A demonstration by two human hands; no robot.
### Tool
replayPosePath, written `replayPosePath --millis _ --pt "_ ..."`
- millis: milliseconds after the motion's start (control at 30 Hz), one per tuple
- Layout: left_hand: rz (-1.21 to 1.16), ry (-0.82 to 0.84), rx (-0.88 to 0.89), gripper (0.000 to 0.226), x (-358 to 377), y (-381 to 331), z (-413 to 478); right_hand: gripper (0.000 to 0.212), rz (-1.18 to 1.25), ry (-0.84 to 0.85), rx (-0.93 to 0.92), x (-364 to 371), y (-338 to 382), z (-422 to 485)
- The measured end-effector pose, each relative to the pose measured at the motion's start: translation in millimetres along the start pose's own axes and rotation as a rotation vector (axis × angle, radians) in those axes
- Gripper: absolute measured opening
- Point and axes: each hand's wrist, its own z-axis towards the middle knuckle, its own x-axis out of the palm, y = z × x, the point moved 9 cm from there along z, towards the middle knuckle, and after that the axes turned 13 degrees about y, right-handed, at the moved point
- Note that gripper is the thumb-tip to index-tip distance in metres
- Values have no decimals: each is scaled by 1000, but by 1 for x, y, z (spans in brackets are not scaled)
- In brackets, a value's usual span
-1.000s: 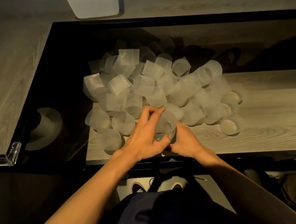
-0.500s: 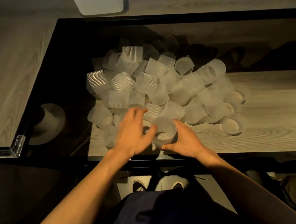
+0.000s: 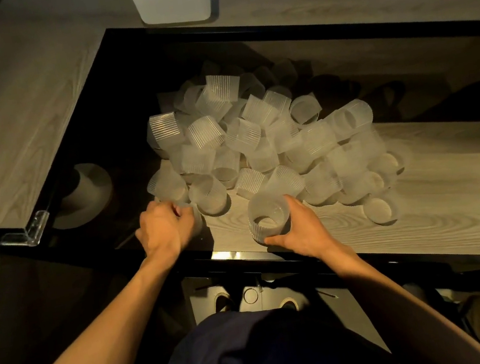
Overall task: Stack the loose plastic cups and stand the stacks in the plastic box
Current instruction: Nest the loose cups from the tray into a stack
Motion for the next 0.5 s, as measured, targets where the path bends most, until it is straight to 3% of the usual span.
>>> replayPosePath --millis 100,267,367,500 --pt "-6 -160 141 26 -19 -21 -11 87 -3 7 0 0 -1 1" --pt "-163 -256 658 20 -34 -97 -45 87 -6 4 -10 0 -1 1" --pt "-252 -154 902 13 -25 -143 -71 84 -10 -5 -27 1 2 2" --pt "-278 56 1032 14 5 -169 -84 67 -63 2 -56 2 8 2"
